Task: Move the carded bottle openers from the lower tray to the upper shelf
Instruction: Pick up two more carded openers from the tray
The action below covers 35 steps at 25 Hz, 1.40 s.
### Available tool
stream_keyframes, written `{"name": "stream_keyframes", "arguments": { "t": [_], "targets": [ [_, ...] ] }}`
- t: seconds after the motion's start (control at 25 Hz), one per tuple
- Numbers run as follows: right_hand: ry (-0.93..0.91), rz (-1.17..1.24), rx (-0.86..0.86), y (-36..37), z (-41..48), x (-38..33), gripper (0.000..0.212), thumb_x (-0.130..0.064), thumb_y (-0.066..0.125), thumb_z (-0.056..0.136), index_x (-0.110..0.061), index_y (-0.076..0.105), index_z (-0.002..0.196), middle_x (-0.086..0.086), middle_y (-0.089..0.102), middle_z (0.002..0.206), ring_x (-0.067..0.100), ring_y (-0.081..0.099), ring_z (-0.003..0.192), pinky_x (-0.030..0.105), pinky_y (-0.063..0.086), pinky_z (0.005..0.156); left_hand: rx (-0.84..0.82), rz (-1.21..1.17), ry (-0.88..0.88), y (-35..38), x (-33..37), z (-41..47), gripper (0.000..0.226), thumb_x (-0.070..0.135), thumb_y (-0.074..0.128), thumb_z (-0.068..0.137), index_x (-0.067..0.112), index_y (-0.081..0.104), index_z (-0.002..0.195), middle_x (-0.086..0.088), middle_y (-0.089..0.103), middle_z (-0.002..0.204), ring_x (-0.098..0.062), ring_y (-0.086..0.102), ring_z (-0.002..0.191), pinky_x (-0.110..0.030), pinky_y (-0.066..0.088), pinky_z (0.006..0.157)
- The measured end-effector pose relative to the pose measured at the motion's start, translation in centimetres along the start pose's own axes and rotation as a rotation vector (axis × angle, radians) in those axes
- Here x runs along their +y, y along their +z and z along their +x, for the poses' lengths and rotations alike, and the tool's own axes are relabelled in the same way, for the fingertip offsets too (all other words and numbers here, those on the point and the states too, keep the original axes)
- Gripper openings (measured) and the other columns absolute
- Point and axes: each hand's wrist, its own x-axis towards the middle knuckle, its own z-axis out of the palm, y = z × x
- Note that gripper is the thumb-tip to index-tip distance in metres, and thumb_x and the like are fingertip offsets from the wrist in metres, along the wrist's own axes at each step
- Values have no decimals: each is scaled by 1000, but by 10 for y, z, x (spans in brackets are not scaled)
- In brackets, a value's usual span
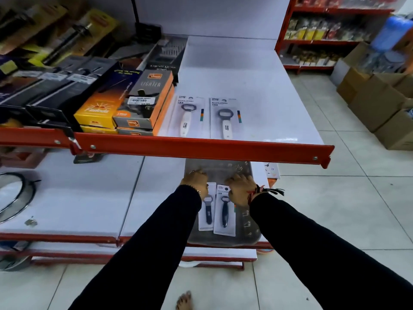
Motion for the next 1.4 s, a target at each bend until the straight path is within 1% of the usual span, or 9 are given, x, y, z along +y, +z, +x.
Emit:
{"name": "stream_keyframes", "arguments": {
  "t": [0.24, 0.48, 0.68, 0.76, 0.88, 1.0, 1.24, 1.32, 1.4],
  "targets": [
    [37, -122, 54, 33, 39, 14, 44, -25, 48, 89, -25, 60, 131, 2, 52, 143, 28, 43, 138, 48, 18, 119, -52, 96, 80, 30, -9, 42, 46, 10, 60, 88, 5, 57, 134, -14, 52, 140, -33, 54, 129, -42, 47, 109],
    [47, 43, 162, 44, 45, 21, 35, -35, 46, 90, -25, 68, 114, 2, 63, 126, 28, 51, 128, 45, 17, 114, -25, 66, 89, 30, -6, 46, 41, 10, 54, 91, 7, 57, 132, -14, 53, 138, -34, 53, 128, -46, 47, 107],
    [102, 271, 182, 27, 31, 17, 39, -42, 39, 86, -20, 68, 99, 5, 74, 93, 27, 64, 105, 41, 22, 104, -39, -39, 51, 17, -6, 33, 33, 8, 55, 91, 9, 69, 121, -13, 49, 140, -35, 58, 121, -41, 50, 104],
    [120, 364, 177, 18, 22, 15, 41, -38, 36, 83, -22, 68, 102, 6, 74, 97, 28, 63, 107, 46, 21, 106, -33, -115, 51, 8, -6, 21, 35, 5, 55, 91, 10, 68, 122, -13, 52, 139, -35, 58, 121, -38, 51, 103],
    [145, 478, 218, 8, 1, 15, 32, -28, 43, 91, -29, 66, 114, 1, 70, 117, 25, 59, 117, 47, 17, 107, 3, -150, 23, -6, 0, -3, 34, 8, 53, 94, 12, 65, 125, -13, 66, 126, -33, 62, 114, -35, 52, 97],
    [127, 506, 289, 7, -25, 14, 35, -24, 38, 96, -25, 57, 125, 4, 63, 129, 28, 60, 115, 47, 19, 104, 99, -105, -1, -18, 6, -34, 37, 7, 52, 93, 15, 61, 128, -14, 67, 123, -34, 64, 112, -39, 54, 95],
    [30, 446, 550, -21, -94, 8, 36, -19, 32, 100, -17, 47, 132, 10, 54, 125, 35, 61, 106, 46, 38, 96, 402, -40, 120, -54, 17, -101, 39, 3, 48, 91, 11, 60, 127, -15, 68, 123, -35, 63, 112, -40, 54, 93],
    [-36, 439, 592, -30, -116, 6, 34, -20, 32, 101, -15, 47, 131, 11, 52, 124, 34, 59, 106, 41, 47, 85, 433, -63, 142, -67, 22, -124, 40, 3, 46, 93, 11, 60, 129, -15, 66, 125, -35, 62, 113, -40, 53, 94],
    [-86, 404, 644, -38, -138, 4, 31, -21, 32, 101, -13, 47, 127, 10, 51, 119, 31, 58, 101, 36, 44, 70, 466, -77, 167, -79, 24, -146, 40, 5, 45, 93, 11, 60, 129, -15, 65, 128, -34, 61, 116, -40, 52, 98]
  ]
}}
